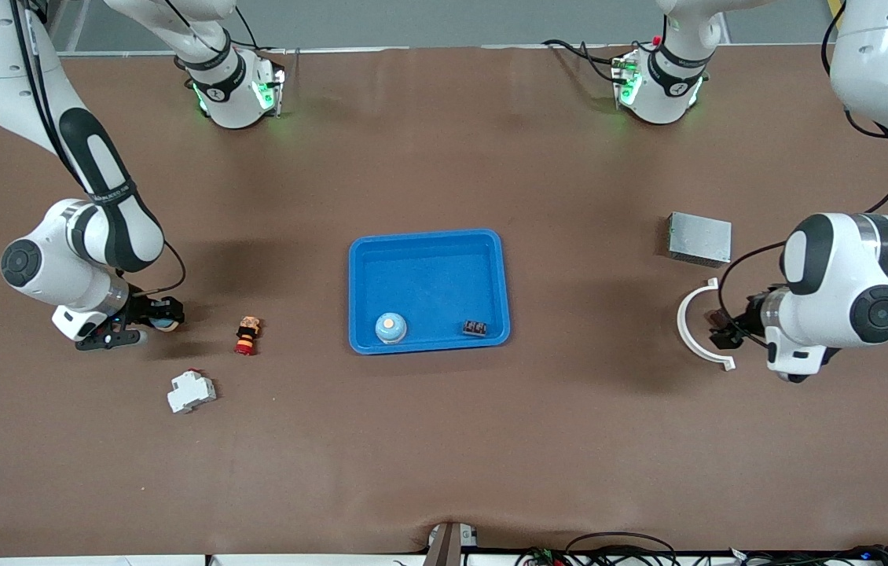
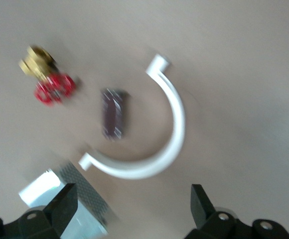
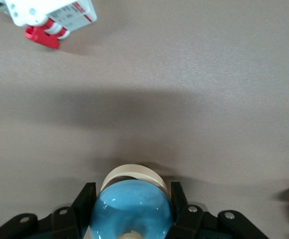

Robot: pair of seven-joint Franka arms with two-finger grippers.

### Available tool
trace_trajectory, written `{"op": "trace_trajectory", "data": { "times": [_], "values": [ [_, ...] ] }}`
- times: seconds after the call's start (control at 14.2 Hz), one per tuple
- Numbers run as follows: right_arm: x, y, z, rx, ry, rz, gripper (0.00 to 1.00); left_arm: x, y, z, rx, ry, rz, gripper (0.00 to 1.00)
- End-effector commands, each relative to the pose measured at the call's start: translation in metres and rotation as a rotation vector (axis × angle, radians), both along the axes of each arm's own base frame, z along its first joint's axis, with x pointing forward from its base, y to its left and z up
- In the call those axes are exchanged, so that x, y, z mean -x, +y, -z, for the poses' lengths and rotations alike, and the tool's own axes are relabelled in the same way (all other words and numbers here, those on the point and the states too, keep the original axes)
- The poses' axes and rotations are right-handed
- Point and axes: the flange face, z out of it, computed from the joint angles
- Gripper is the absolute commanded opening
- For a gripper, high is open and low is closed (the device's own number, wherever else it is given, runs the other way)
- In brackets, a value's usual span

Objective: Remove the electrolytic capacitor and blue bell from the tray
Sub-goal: 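Lower the capacitor inside the white arc and open the left gripper, then set the bell by the red button while the left gripper returns to the tray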

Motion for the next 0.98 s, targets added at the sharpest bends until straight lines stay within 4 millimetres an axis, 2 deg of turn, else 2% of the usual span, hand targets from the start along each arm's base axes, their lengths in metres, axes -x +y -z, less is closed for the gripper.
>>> {"op": "trace_trajectory", "data": {
  "times": [0.0,0.07,0.28,0.56,0.63,0.7,0.91],
  "values": [
    [-0.007,-0.011,0.006,0.023,0.002,-0.023,0.0,0.008,-0.083,-0.025,0.037,-0.001,-0.036,1.0],
    [-0.008,-0.011,0.007,0.023,0.002,-0.023,0.0,0.012,-0.114,-0.031,0.048,-0.005,-0.053,1.0],
    [-0.007,-0.013,0.011,0.023,0.007,-0.02,0.0,0.019,-0.184,-0.035,0.088,0.004,-0.114,1.0],
    [-0.006,-0.016,0.012,0.022,0.011,-0.015,0.0,0.047,-0.272,-0.024,0.096,-0.01,-0.056,1.0],
    [-0.008,-0.019,0.01,0.022,0.007,-0.008,0.68,0.048,-0.29,-0.022,0.12,-0.053,-0.04,1.0],
    [-0.008,-0.021,0.013,0.021,0.008,-0.005,1.0,0.051,-0.306,-0.015,0.151,-0.084,-0.013,1.0],
    [-0.012,-0.022,0.007,0.02,0.005,0.0,1.0,0.07,-0.366,0.019,0.177,-0.188,0.12,1.0]
  ]
}}
